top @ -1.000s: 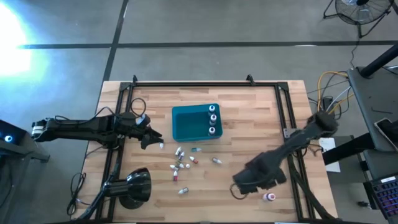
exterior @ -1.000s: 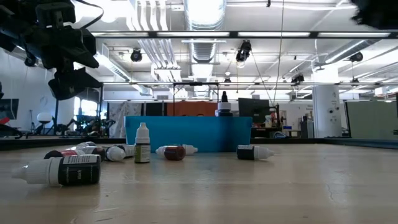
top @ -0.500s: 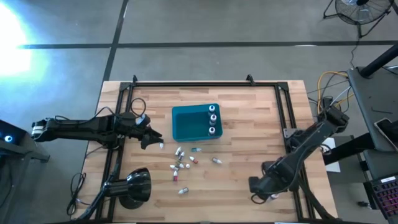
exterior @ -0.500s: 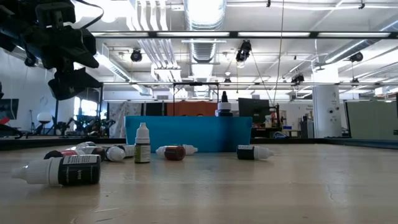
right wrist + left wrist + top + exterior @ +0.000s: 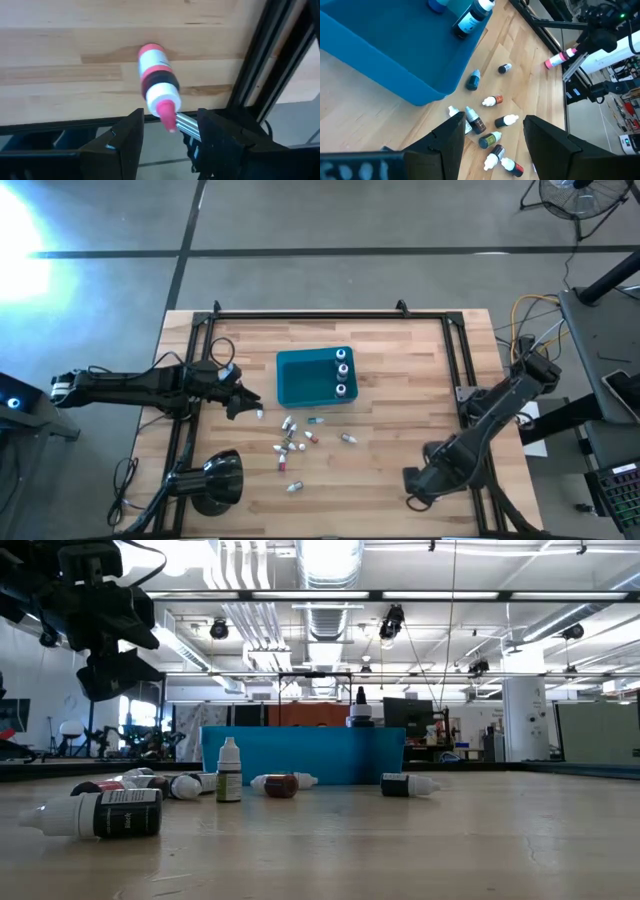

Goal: Pick & Place food coloring
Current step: Put the large pink food coloring bottle into the blue bin

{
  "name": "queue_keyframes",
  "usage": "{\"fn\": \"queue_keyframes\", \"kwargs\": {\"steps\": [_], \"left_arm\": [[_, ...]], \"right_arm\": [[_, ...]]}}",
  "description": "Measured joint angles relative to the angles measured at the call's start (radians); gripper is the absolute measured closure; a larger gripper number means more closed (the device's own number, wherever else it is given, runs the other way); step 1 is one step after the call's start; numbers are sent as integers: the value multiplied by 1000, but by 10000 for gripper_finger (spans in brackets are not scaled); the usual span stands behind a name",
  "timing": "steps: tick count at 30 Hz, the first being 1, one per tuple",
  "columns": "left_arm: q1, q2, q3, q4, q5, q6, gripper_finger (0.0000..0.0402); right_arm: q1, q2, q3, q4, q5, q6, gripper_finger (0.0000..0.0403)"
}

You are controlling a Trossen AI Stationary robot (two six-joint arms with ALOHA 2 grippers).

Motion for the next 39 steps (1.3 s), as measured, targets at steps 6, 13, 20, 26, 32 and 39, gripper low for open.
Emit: {"fn": "queue_keyframes", "kwargs": {"steps": [6, 13, 20, 26, 32, 39], "left_arm": [[0, 0, 0, 0, 0, 0, 224], [0, 0, 0, 0, 0, 0, 224], [0, 0, 0, 0, 0, -2, 224], [0, 0, 0, 0, 0, 2, 224], [0, 0, 0, 0, 0, 3, 224], [0, 0, 0, 0, 0, 2, 224]], "right_arm": [[13, 7, -24, 70, -4, -1, 225], [25, 7, -107, 176, -10, 2, 225], [28, 7, -122, 187, -10, -1, 226], [28, 7, -114, 212, -10, -5, 255], [27, 6, -113, 214, -12, -8, 305], [26, 5, -119, 214, -10, -9, 331]]}}
